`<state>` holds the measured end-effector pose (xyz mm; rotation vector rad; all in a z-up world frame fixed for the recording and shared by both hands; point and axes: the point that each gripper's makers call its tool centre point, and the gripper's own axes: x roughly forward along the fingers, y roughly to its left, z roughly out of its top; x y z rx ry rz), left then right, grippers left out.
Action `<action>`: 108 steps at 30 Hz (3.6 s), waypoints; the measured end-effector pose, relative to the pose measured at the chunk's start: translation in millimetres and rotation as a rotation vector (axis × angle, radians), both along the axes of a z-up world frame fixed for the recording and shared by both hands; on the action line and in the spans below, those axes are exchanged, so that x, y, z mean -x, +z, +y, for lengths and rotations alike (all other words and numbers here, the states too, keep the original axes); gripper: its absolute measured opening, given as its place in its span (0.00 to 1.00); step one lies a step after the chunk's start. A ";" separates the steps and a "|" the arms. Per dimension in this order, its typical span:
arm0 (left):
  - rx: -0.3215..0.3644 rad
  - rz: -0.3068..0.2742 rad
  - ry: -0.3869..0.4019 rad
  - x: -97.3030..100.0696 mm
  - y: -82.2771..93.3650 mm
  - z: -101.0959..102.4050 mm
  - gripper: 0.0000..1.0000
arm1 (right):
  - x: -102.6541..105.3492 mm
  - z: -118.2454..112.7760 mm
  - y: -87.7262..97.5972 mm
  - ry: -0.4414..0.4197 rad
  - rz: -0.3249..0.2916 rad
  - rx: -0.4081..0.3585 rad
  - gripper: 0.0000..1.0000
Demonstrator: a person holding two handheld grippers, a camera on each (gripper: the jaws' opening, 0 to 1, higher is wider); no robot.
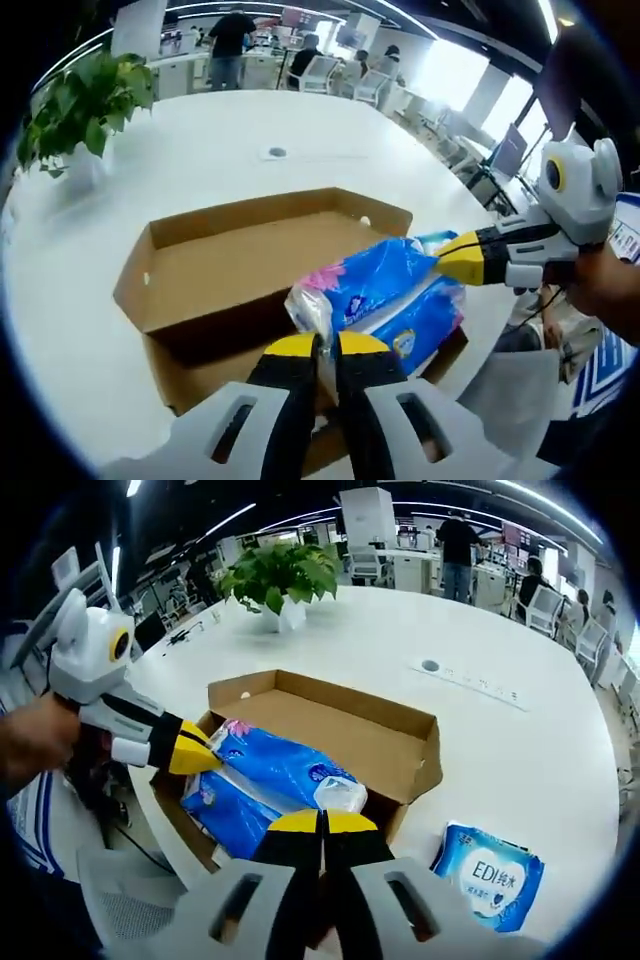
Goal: Operate the shoe box by opening the lid, removing the specified soft item, and placing it in the target area until the item is outside and the box remains undamaged.
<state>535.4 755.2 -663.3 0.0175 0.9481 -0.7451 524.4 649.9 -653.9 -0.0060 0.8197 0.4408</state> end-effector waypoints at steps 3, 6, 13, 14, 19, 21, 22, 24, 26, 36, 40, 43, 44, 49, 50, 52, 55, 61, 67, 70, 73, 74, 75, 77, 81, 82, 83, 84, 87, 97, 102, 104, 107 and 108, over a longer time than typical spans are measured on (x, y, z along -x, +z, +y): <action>0.001 -0.010 -0.020 0.8 5.2 -11.4 0.02 | 2.0 -10.7 4.3 -0.016 -0.010 0.005 0.00; 0.003 -0.015 -0.042 0.9 8.8 -23.6 0.02 | 5.1 -22.8 8.1 -0.036 -0.017 0.006 0.00; 0.003 -0.025 -0.099 6.2 14.4 -54.8 0.02 | 14.9 -54.4 13.7 -0.084 -0.026 0.009 0.00; 0.004 -0.025 -0.103 7.1 14.9 -57.9 0.02 | 16.0 -57.7 13.6 -0.087 -0.025 0.010 0.00; 0.006 -0.029 -0.132 12.5 17.4 -78.4 0.02 | 21.2 -74.6 15.6 -0.108 -0.030 0.012 0.00; 0.006 -0.030 -0.142 14.8 18.9 -85.2 0.02 | 23.8 -81.9 16.1 -0.118 -0.031 0.009 0.00; 0.006 -0.032 -0.145 15.7 19.7 -87.9 0.02 | 25.0 -85.8 16.3 -0.121 -0.033 0.011 0.00; 0.005 -0.032 -0.152 17.5 20.0 -94.2 0.02 | 26.6 -90.7 16.6 -0.126 -0.032 0.010 0.00; 0.005 -0.031 -0.158 19.2 19.7 -99.5 0.02 | 28.2 -96.6 17.2 -0.131 -0.034 0.011 0.00; 0.009 -0.030 -0.192 25.8 21.0 -130.4 0.02 | 36.7 -129.4 19.0 -0.165 -0.038 0.017 0.00; 0.010 -0.030 -0.209 27.7 21.7 -146.3 0.02 | 39.1 -145.2 18.9 -0.182 -0.039 0.020 0.00; 0.011 -0.029 -0.224 29.4 21.4 -158.8 0.02 | 41.1 -154.7 17.7 -0.192 -0.038 0.021 0.00; 0.010 -0.029 -0.228 29.4 20.8 -161.9 0.02 | 41.6 -157.6 17.4 -0.195 -0.039 0.021 0.00; 0.009 -0.022 -0.245 31.9 17.7 -180.3 0.02 | 45.0 -178.8 13.7 -0.216 -0.033 0.026 0.00; 0.009 -0.021 -0.251 32.5 17.2 -186.1 0.02 | 45.5 -182.5 13.2 -0.219 -0.033 0.027 0.00; 0.010 -0.018 -0.261 32.9 16.2 -195.3 0.02 | 46.7 -192.0 11.8 -0.230 -0.032 0.026 0.00; 0.006 -0.019 -0.279 33.7 14.8 -208.9 0.02 | 48.4 -207.1 9.8 -0.247 -0.030 0.028 0.00; 0.000 -0.016 -0.309 38.3 11.7 -232.0 0.02 | 53.5 -227.3 5.7 -0.270 -0.027 0.027 0.00; -0.001 -0.009 -0.329 42.0 7.0 -248.6 0.02 | 58.1 -244.1 3.1 -0.288 -0.022 0.027 0.00; 0.001 -0.004 -0.338 43.5 4.1 -259.4 0.02 | 59.4 -254.4 1.9 -0.298 -0.023 0.030 0.00; 0.004 -0.001 -0.350 46.2 2.7 -269.1 0.02 | 62.2 -263.9 0.0 -0.307 -0.019 0.033 0.00; 0.004 0.000 -0.351 46.6 2.0 -271.8 0.02 | 63.3 -267.9 -0.3 -0.310 -0.018 0.032 0.00; 0.005 0.004 -0.354 47.3 1.4 -274.7 0.02 | 63.8 -270.6 -0.8 -0.311 -0.018 0.035 0.00; 0.003 0.004 -0.362 48.7 -0.1 -281.8 0.02 | 64.9 -278.0 -1.9 -0.319 -0.017 0.037 0.00; 0.004 0.008 -0.374 51.3 -0.7 -293.1 0.02 | 67.5 -290.6 -4.2 -0.331 -0.013 0.037 0.00; 0.005 0.010 -0.377 52.4 -0.9 -296.9 0.02 | 67.9 -292.9 -4.8 -0.331 -0.013 0.041 0.00; 0.004 0.008 -0.379 53.0 -1.3 -299.4 0.02 | 68.1 -296.7 -5.1 -0.337 -0.013 0.040 0.00; 0.002 0.009 -0.383 53.8 -1.8 -303.0 0.02 | 68.3 -299.5 -5.1 -0.342 -0.013 0.037 0.00; 0.004 0.011 -0.390 54.8 -4.0 -310.3 0.02 | 69.3 -307.1 -6.8 -0.352 -0.012 0.034 0.00; 0.002 0.024 -0.408 62.0 -11.9 -333.6 0.02 | 74.9 -331.7 -15.0 -0.373 -0.004 0.039 0.00; -0.001 0.028 -0.423 65.4 -16.9 -349.0 0.02 | 76.0 -346.4 -18.4 -0.384 -0.001 0.043 0.00; -0.004 0.025 -0.433 65.8 -18.3 -353.7 0.02 | 76.0 -351.1 -19.3 -0.389 0.000 0.042 0.00; -0.005 0.028 -0.433 65.5 -21.7 -363.5 0.02 | 75.4 -359.0 -20.6 -0.396 -0.002 0.048 0.00; -0.005 0.028 -0.434 65.8 -21.8 -364.7 0.02 | 75.6 -362.9 -21.8 -0.400 -0.002 0.048 0.00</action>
